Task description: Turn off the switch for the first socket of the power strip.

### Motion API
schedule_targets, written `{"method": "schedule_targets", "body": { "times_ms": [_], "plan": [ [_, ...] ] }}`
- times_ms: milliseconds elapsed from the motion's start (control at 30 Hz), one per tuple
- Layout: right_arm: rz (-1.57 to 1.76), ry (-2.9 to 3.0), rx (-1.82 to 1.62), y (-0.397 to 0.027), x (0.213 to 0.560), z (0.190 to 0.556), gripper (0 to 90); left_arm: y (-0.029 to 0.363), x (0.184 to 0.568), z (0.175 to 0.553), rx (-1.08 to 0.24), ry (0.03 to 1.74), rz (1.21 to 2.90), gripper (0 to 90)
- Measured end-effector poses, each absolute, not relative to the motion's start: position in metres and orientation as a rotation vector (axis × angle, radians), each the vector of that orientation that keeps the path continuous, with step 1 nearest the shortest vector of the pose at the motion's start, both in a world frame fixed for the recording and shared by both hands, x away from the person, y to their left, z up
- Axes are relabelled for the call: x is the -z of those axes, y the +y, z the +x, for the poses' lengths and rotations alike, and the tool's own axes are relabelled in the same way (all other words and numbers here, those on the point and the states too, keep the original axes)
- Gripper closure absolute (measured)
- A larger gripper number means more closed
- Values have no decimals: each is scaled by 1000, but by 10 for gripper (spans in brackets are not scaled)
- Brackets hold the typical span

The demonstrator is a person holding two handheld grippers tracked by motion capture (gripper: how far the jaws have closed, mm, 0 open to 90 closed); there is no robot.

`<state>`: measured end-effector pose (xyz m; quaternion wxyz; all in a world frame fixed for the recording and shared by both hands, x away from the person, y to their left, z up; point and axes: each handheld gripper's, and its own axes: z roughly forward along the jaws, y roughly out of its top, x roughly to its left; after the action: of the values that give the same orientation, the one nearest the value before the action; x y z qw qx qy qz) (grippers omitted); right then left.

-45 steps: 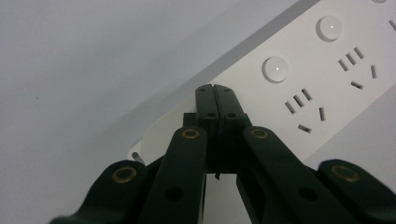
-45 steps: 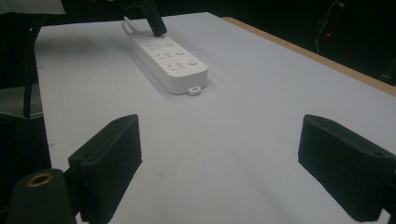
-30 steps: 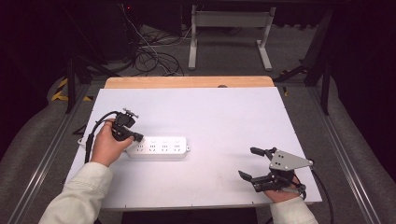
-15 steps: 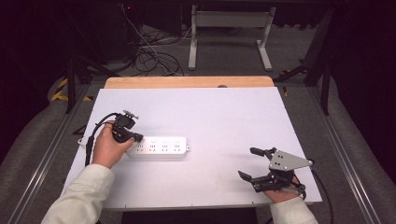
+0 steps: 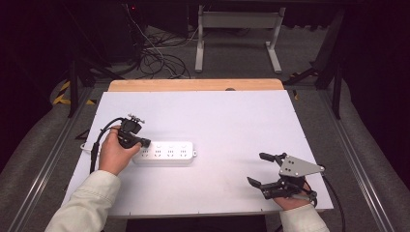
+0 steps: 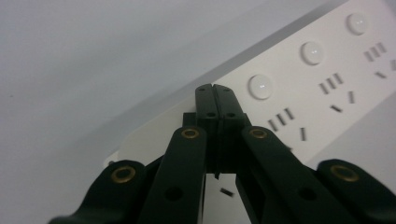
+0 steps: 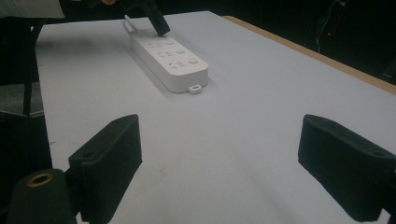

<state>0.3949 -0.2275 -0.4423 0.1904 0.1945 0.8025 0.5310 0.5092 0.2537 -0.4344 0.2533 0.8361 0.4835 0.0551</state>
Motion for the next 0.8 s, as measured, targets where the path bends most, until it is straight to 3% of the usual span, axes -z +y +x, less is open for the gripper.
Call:
{"method": "schedule_targets", "body": {
  "times_ms": [333, 400, 633, 800],
  "plan": [
    [556, 2246, -1492, -229, 442, 394, 140, 256, 413, 500, -240, 1254, 2217, 894],
    [557, 2246, -1491, -229, 442, 394, 140, 256, 409, 497, -257, 1244, 2209, 817],
    [566, 2246, -1492, -229, 443, 394, 140, 253, 404, 491, -268, 1203, 2185, 725],
    [566, 2246, -1493, -229, 443, 394, 140, 248, 402, 485, -321, 1164, 2177, 555]
  ]
}}
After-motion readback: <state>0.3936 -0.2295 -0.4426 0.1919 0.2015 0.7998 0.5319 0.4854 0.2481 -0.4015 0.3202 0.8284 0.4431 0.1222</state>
